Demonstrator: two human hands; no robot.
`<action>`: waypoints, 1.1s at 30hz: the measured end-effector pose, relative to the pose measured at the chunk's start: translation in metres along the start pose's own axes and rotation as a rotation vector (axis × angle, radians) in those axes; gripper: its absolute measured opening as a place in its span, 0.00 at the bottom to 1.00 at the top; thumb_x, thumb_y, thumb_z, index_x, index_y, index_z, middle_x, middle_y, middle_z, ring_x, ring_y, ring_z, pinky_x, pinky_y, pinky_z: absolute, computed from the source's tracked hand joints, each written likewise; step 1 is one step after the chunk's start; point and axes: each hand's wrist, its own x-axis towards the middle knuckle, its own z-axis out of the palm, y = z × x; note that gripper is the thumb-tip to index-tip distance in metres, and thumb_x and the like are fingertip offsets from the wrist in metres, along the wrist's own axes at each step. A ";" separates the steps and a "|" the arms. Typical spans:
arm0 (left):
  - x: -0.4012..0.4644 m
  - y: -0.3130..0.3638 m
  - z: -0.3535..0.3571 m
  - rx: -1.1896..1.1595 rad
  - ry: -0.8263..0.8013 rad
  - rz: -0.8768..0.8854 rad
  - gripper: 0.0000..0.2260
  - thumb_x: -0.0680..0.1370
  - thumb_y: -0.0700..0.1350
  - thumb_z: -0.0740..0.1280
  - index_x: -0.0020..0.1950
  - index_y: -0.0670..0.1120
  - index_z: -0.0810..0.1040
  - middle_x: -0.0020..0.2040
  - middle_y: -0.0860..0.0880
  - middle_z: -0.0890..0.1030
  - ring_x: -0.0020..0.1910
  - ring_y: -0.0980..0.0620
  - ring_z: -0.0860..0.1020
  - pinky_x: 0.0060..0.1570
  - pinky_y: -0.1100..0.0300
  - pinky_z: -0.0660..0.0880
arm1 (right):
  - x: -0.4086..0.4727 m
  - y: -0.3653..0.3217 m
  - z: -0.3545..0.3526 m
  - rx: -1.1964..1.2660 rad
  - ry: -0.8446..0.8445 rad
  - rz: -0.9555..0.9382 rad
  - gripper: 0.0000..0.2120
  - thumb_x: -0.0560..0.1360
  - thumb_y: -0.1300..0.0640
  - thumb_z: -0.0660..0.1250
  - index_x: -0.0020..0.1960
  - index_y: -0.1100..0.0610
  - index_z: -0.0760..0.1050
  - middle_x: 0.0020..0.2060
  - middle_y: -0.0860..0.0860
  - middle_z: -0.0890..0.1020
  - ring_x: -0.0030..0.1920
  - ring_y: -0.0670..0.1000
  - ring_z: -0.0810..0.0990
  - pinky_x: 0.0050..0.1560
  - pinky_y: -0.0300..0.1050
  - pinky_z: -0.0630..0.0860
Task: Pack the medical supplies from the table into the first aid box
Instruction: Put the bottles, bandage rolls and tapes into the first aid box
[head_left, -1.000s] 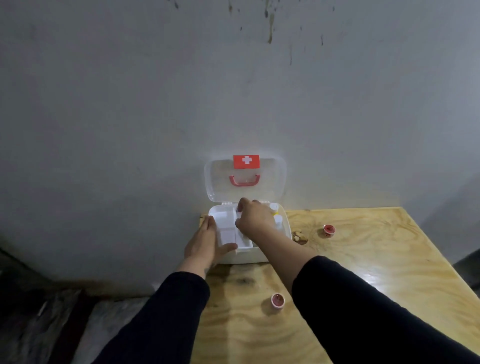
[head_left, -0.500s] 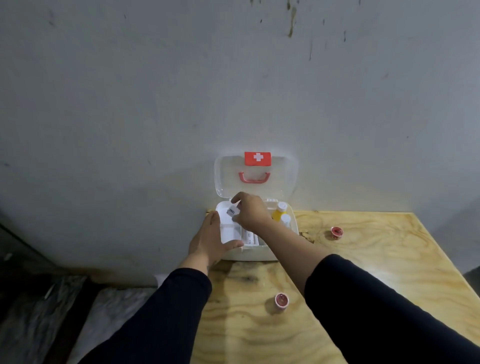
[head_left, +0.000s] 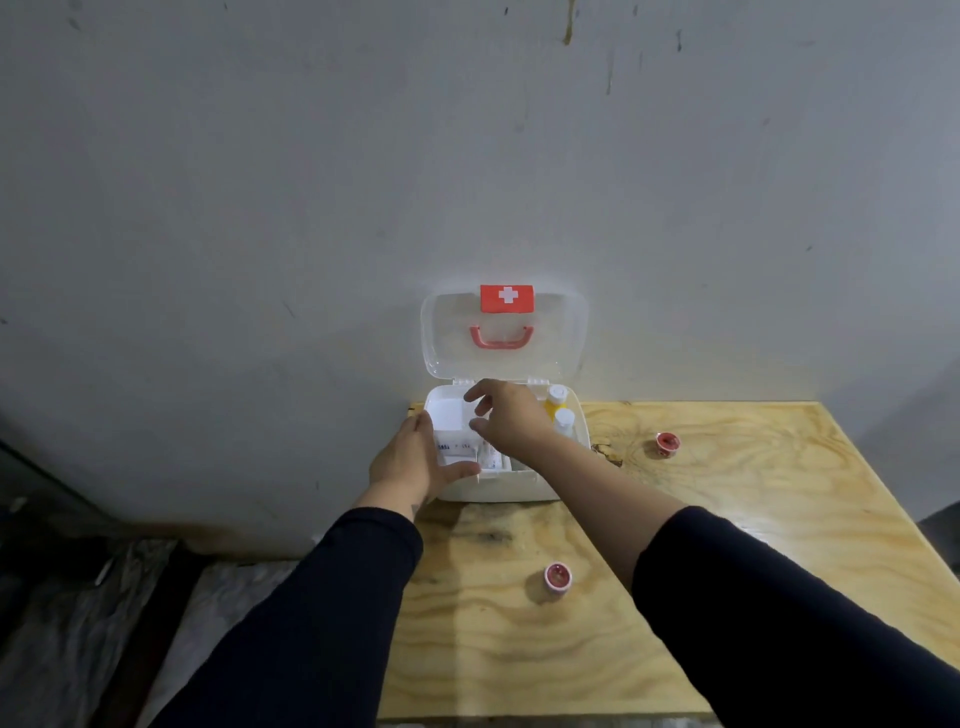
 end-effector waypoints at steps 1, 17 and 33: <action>-0.001 0.002 -0.002 0.050 0.003 0.020 0.41 0.69 0.67 0.70 0.73 0.45 0.62 0.70 0.48 0.69 0.65 0.46 0.72 0.54 0.52 0.74 | -0.006 0.002 -0.005 0.004 0.007 0.001 0.14 0.75 0.60 0.66 0.59 0.53 0.76 0.52 0.52 0.82 0.44 0.51 0.79 0.35 0.40 0.73; -0.017 0.046 0.009 0.283 -0.090 0.278 0.24 0.79 0.56 0.59 0.72 0.46 0.67 0.70 0.47 0.71 0.66 0.43 0.72 0.66 0.50 0.69 | -0.123 0.099 0.032 -0.348 -0.224 -0.002 0.16 0.72 0.47 0.68 0.59 0.50 0.75 0.57 0.52 0.76 0.59 0.54 0.74 0.55 0.47 0.74; -0.006 0.096 -0.013 0.316 -0.009 0.315 0.23 0.81 0.54 0.56 0.73 0.46 0.66 0.72 0.48 0.70 0.68 0.45 0.70 0.61 0.50 0.71 | -0.108 0.147 -0.026 -0.269 -0.061 0.129 0.14 0.76 0.60 0.61 0.60 0.56 0.77 0.57 0.56 0.78 0.56 0.56 0.78 0.54 0.44 0.74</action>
